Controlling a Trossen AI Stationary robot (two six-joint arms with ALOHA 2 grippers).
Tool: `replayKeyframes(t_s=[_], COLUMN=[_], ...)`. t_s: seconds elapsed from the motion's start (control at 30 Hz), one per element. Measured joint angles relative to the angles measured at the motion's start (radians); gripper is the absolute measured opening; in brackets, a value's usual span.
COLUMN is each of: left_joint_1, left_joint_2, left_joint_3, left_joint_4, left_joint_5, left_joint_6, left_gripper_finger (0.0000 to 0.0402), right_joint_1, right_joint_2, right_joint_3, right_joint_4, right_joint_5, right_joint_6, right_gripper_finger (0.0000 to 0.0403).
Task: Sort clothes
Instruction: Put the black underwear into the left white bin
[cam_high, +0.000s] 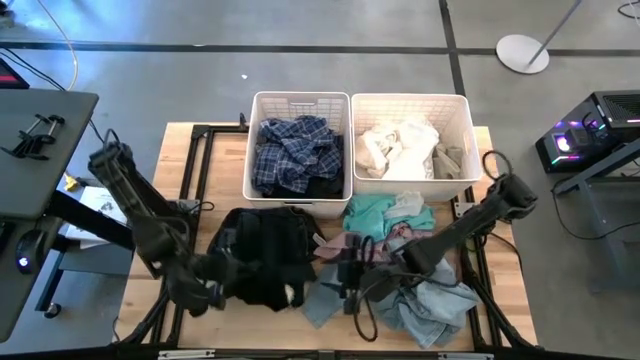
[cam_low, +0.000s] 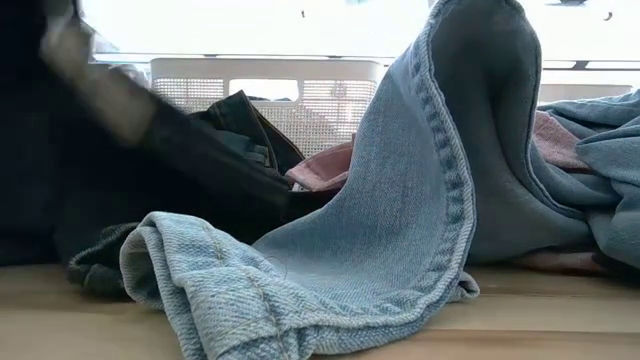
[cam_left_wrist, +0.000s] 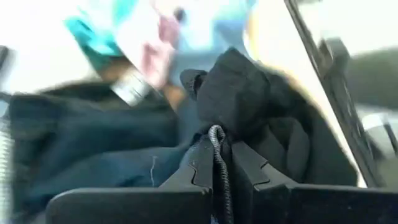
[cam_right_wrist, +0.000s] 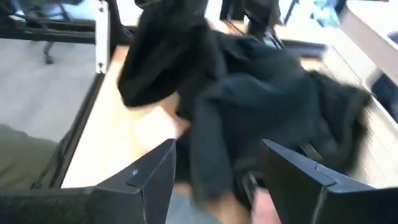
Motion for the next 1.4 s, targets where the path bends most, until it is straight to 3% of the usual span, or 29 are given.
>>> replayKeyframes(t_s=[0.23,0.33,0.5,0.67,0.8,1.0,1.2,1.3,1.4], left_joint_1=[0.007,0.010,0.037,0.074,0.094,0.112,0.110,0.092,0.073], left_joint_2=[-0.099,-0.099,-0.081,-0.043,-0.007,-0.011,-0.064,-0.063,-0.061], left_joint_3=[0.000,0.000,0.000,0.000,0.000,0.000,0.001,-0.002,-0.039], left_joint_4=[0.140,0.199,0.232,0.260,0.307,0.270,-0.109,-0.246,-0.259], left_joint_5=[-0.170,-0.219,-0.246,-0.257,-0.270,-0.246,-0.156,-0.139,-0.146], left_joint_6=[0.110,0.163,0.207,0.233,0.260,0.188,-0.180,-0.315,-0.371], left_gripper_finger=[0.0006,0.0006,0.0006,0.0007,0.0024,0.0099,0.0182,0.0199,0.0203], right_joint_1=[-0.035,-0.069,-0.114,-0.157,-0.187,-0.206,-0.179,-0.175,-0.205], right_joint_2=[0.136,0.175,0.224,0.235,0.235,0.223,0.101,0.065,0.067], right_joint_3=[0.000,0.000,0.000,0.000,0.000,-0.002,0.099,0.213,0.323], right_joint_4=[0.358,0.506,0.725,0.819,0.831,0.792,0.553,0.409,0.332], right_joint_5=[0.026,-0.050,-0.164,-0.174,-0.178,-0.225,-0.039,0.164,0.326], right_joint_6=[-0.130,-0.191,-0.239,-0.251,-0.219,-0.222,-0.309,-0.391,-0.532], right_gripper_finger=[0.0218,0.0218,0.0218,0.0209,0.0155,0.0016,0.0011,0.0006,0.0009])
